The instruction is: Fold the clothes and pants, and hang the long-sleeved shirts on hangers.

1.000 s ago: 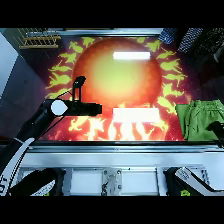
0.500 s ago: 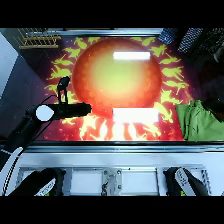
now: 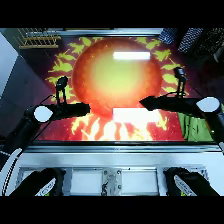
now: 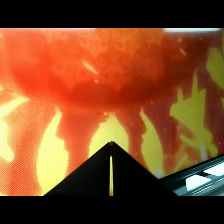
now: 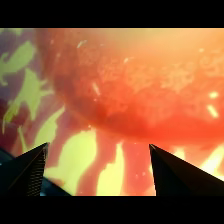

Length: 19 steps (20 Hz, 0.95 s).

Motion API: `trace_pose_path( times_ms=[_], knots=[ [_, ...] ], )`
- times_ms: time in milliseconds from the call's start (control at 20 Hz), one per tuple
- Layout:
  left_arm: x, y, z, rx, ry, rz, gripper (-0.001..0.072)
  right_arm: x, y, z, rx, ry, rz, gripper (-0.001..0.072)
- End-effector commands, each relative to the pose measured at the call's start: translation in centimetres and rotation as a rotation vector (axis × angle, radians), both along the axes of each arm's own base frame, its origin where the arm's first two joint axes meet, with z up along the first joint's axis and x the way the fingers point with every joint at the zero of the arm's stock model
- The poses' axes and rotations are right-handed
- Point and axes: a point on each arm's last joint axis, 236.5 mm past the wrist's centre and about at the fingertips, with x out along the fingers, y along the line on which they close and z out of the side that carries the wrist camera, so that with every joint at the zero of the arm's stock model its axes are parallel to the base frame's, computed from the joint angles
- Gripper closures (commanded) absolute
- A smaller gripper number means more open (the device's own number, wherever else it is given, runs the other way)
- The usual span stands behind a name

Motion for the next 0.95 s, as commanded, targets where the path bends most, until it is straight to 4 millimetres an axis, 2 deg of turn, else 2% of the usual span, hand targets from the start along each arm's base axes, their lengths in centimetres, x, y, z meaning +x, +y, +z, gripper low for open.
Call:
trace_pose_path(
  times_ms=[0,50,100,150,900],
  knots=[
    [-0.02,0.03,0.0,0.0,0.001,0.0,0.0704,-1.88,4.22,-0.99,0.005,0.023,0.128,0.0089],
    [-0.02,0.03,0.01,-0.001,0.001,0.001,0.0703,-1.87,4.26,-1.16,0.006,0.029,0.129,0.0293],
    [-0.02,0.03,0.01,0.0,0.001,0.0,0.0704,-1.81,4.22,-1.28,0.004,0.031,0.128,0.056],
    [-0.02,0.03,0.01,0.0,0.001,0.0,0.0703,-1.79,4.22,-1.29,0.004,0.031,0.127,0.0676],
    [0.0,0.03,0.01,-0.001,0.0,0.001,0.0703,-1.81,4.23,-1.29,0.005,0.032,0.127,0.0682]
  ],
)
